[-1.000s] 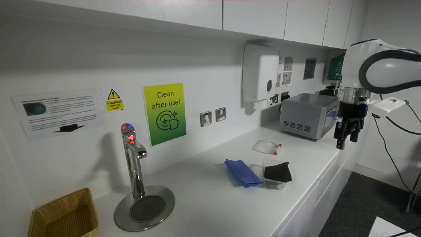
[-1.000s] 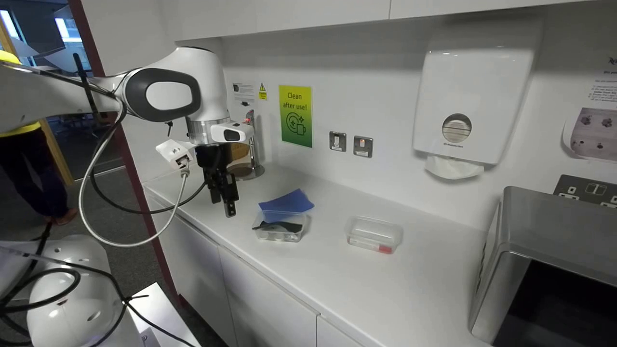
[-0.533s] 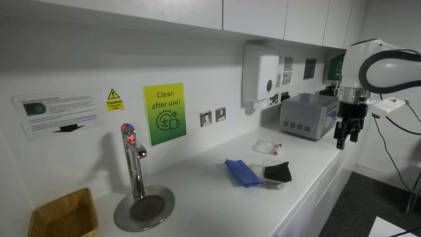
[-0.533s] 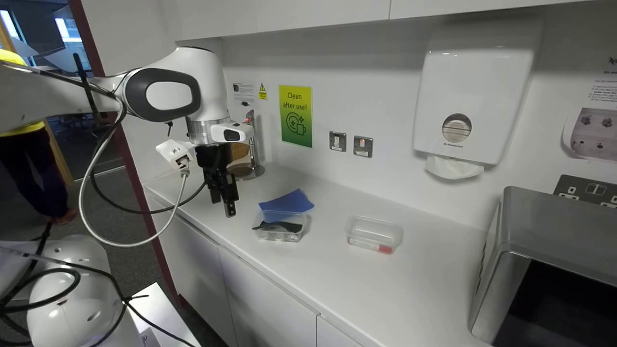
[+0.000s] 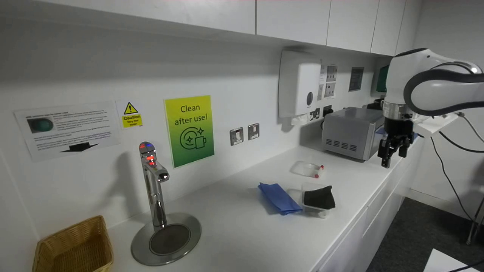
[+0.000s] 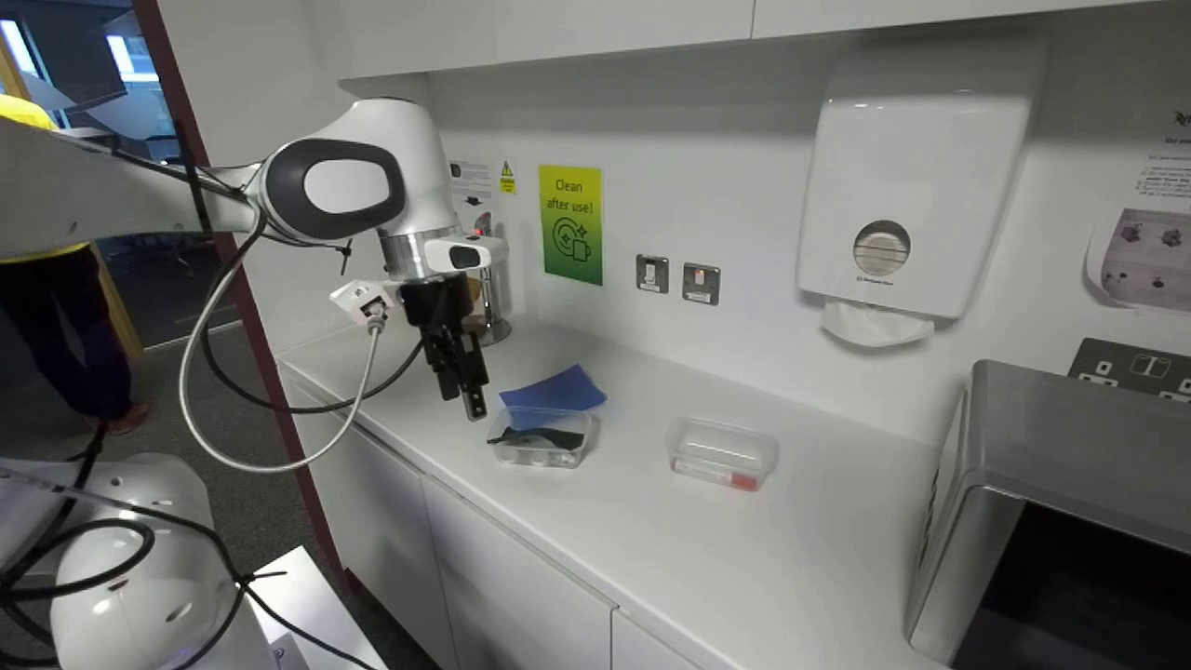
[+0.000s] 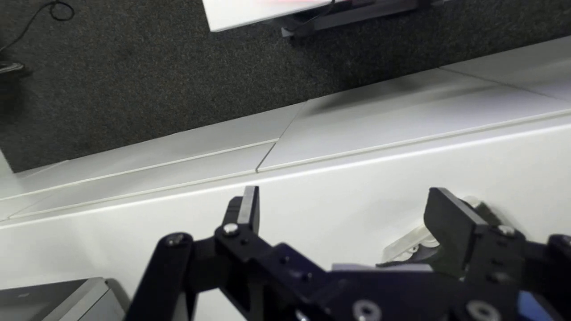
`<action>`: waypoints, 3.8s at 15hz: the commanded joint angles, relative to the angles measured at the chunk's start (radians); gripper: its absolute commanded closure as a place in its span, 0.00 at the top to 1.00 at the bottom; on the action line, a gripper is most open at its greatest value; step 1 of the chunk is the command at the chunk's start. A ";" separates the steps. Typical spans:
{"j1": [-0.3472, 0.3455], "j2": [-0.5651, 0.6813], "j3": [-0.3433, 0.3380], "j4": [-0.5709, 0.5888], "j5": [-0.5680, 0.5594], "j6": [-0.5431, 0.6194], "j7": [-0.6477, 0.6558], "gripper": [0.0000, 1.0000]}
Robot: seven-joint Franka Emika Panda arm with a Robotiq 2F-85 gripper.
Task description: Put the blue paper towel in the bowl
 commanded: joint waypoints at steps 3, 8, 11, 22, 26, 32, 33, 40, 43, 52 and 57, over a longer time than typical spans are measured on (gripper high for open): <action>-0.040 0.261 0.007 0.148 -0.103 0.113 0.068 1.00; -0.011 0.435 0.058 0.318 -0.149 0.100 0.107 1.00; 0.024 0.503 0.102 0.384 -0.177 0.085 0.123 1.00; 0.081 0.549 0.109 0.377 -0.167 0.109 0.128 1.00; 0.082 0.549 0.109 0.377 -0.167 0.109 0.128 1.00; 0.082 0.549 0.109 0.377 -0.167 0.109 0.128 1.00; 0.082 0.549 0.109 0.377 -0.167 0.109 0.128 1.00; 0.083 0.558 0.110 0.384 -0.165 0.111 0.129 1.00; 0.084 0.596 0.113 0.409 -0.173 0.116 0.145 1.00; 0.136 0.760 0.130 0.564 -0.169 0.139 0.211 1.00; 0.182 0.858 0.130 0.646 -0.149 0.160 0.255 1.00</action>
